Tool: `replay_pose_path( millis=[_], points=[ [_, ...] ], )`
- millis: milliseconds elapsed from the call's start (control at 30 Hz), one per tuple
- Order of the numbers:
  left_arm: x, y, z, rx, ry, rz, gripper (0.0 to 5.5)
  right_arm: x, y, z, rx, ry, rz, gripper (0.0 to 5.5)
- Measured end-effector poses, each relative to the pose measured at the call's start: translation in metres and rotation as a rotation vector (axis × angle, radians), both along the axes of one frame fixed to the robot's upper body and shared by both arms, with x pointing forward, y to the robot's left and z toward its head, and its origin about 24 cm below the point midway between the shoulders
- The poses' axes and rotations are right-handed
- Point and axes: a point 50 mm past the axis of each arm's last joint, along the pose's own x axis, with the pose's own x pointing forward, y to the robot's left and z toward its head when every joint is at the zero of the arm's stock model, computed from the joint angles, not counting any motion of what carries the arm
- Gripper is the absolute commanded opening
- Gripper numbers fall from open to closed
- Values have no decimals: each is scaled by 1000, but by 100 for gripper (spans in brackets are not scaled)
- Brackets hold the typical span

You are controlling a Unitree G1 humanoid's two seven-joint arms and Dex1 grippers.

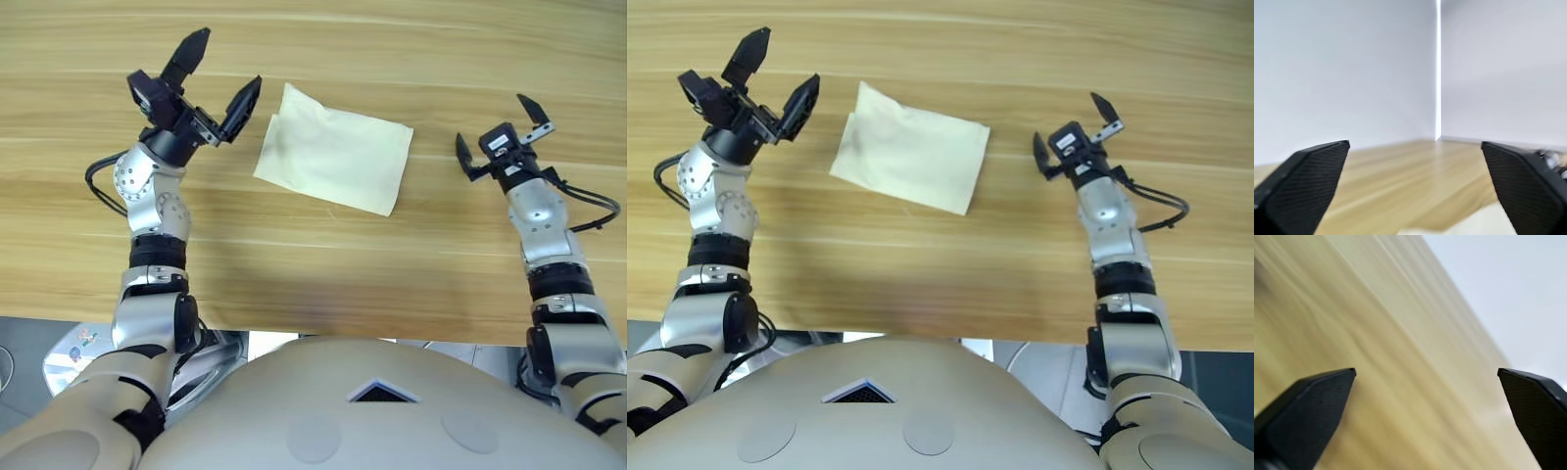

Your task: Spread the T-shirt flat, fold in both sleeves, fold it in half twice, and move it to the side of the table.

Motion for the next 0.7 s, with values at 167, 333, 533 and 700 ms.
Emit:
replay_pose_path(
  millis=[167,333,533,700],
  points=[
    [-27,-11,10,-81,-84,-221,342,7,67,25,-67,-181,226,371],
    [-36,-30,7,-87,-100,-296,259,19,130,32,-196,-257,420,283],
    [-39,-42,10,-84,-123,-334,155,21,161,-5,-366,-166,527,170],
    [-40,-50,8,-86,-117,-355,82,32,175,-14,-458,-176,549,90]
  ],
)
